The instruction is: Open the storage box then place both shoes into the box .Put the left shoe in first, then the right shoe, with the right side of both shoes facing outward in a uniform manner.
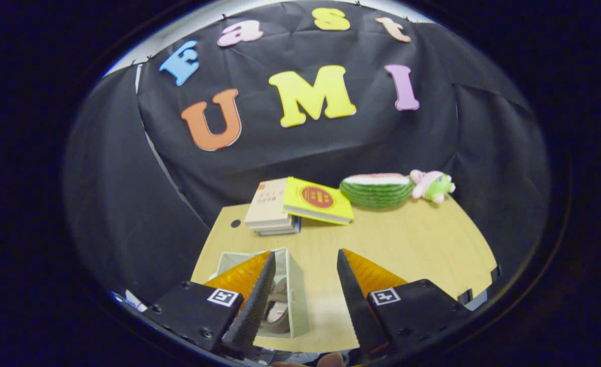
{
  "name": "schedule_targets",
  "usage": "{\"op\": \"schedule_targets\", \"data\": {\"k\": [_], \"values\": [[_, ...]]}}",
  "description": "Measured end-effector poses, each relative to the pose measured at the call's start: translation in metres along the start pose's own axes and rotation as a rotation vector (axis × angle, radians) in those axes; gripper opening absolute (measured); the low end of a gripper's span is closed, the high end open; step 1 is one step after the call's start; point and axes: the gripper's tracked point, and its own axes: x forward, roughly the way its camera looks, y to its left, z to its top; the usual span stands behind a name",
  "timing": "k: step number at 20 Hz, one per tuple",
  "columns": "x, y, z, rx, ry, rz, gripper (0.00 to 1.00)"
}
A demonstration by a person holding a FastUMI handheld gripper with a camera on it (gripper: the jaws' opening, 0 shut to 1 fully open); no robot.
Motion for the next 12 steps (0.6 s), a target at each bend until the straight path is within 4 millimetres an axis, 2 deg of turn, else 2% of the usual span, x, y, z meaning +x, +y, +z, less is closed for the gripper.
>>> {"op": "schedule_targets", "data": {"k": [2, 7, 12], "values": [[-0.016, -0.01, 0.018, -0.037, -0.091, -0.031, 0.87], [-0.039, -0.021, 0.041, -0.09, -0.247, -0.052, 0.92], [-0.06, -0.024, 0.044, -0.084, -0.303, -0.041, 0.94]]}}
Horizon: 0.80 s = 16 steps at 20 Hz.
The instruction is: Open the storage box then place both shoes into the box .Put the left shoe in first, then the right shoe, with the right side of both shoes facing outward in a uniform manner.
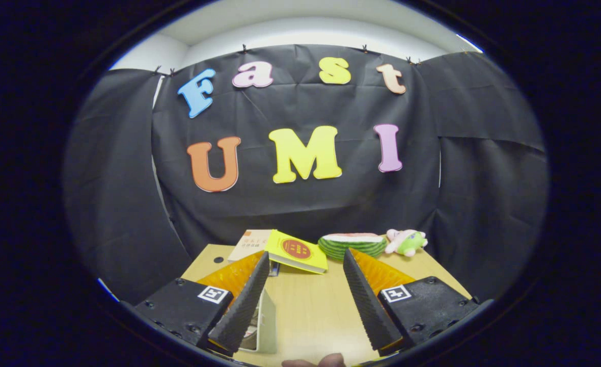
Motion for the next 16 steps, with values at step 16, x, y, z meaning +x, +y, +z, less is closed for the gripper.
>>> {"op": "schedule_targets", "data": {"k": [16], "values": [[-0.038, -0.019, -0.03, -0.041, -0.009, 0.016, 0.94]]}}
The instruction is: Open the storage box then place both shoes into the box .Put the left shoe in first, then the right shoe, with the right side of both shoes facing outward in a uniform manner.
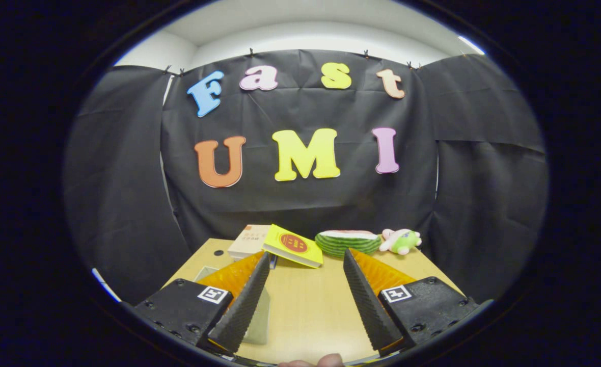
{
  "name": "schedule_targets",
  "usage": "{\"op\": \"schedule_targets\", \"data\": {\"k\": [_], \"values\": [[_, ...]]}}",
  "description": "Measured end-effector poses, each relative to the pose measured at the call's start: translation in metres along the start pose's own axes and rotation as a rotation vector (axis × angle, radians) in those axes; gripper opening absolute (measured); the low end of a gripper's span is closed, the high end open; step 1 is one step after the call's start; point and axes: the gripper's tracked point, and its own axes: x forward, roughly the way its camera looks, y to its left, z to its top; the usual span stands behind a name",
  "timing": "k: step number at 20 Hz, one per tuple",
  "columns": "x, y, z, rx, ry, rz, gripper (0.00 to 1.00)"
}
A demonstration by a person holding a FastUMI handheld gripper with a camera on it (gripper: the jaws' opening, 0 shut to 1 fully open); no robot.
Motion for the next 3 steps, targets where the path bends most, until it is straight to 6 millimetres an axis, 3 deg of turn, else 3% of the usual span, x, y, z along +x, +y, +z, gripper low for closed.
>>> {"op": "schedule_targets", "data": {"k": [3], "values": [[0.0016, -0.0046, 0.0033, 0.007, -0.004, -0.007, 0.94]]}}
